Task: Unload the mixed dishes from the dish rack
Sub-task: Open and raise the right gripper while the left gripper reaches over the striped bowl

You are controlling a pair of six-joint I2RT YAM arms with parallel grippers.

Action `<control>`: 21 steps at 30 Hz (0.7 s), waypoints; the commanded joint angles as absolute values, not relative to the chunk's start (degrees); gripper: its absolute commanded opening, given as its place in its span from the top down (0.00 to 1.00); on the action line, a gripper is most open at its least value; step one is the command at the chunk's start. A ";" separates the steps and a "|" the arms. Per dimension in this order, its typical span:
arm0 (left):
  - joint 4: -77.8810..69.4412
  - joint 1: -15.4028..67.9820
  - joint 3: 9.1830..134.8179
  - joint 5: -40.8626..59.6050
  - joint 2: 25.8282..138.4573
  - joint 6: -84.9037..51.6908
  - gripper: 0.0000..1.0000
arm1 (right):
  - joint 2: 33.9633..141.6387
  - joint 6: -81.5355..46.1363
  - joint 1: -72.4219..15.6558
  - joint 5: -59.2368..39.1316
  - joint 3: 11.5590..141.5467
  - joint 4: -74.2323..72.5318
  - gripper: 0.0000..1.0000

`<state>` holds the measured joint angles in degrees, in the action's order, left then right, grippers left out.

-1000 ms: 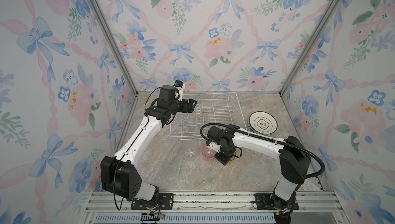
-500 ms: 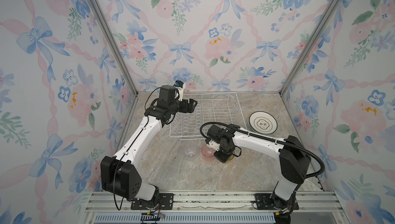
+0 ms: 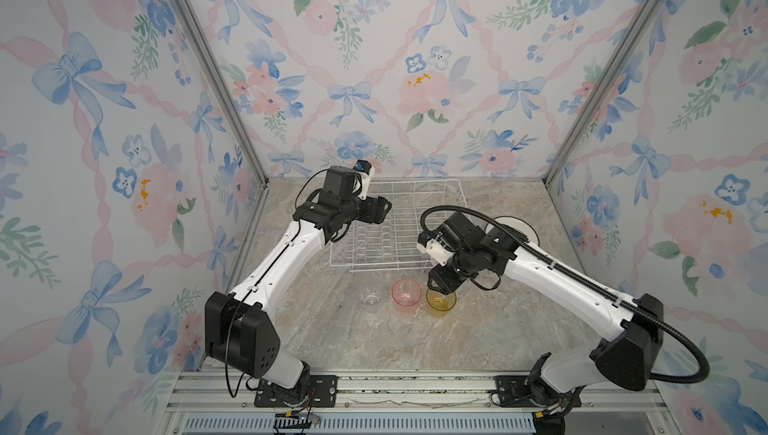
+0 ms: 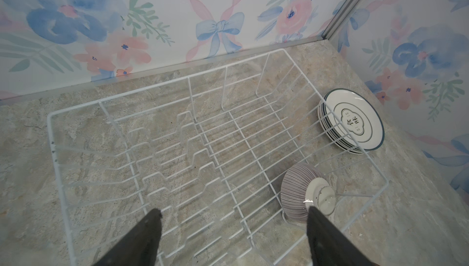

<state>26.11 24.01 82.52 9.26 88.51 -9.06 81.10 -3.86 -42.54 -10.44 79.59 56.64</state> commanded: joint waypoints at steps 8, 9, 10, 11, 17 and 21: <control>46.89 41.45 101.11 1.78 106.92 -0.08 0.07 | 67.54 -8.87 -22.25 -15.51 75.35 52.38 0.49; 48.27 42.56 103.08 1.74 108.71 0.13 0.07 | 67.13 -8.87 -21.53 -15.36 75.02 52.31 0.48; 49.36 43.32 104.69 1.78 110.34 0.22 0.07 | 66.75 -8.95 -20.79 -15.44 74.73 52.06 0.48; 50.05 43.86 105.96 1.93 111.75 0.06 0.07 | 66.58 -9.10 -20.21 -15.53 74.40 51.72 0.47; 56.07 47.13 114.49 1.79 119.62 -0.56 0.07 | 66.00 -9.59 -17.91 -17.22 72.02 49.68 0.48; 57.66 48.34 116.19 0.96 121.76 -1.43 0.04 | 65.09 -9.54 -16.73 -17.62 70.54 49.05 0.47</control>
<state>53.45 47.68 114.41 1.89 120.57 -1.48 66.74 -8.84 -17.85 -16.36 71.64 50.28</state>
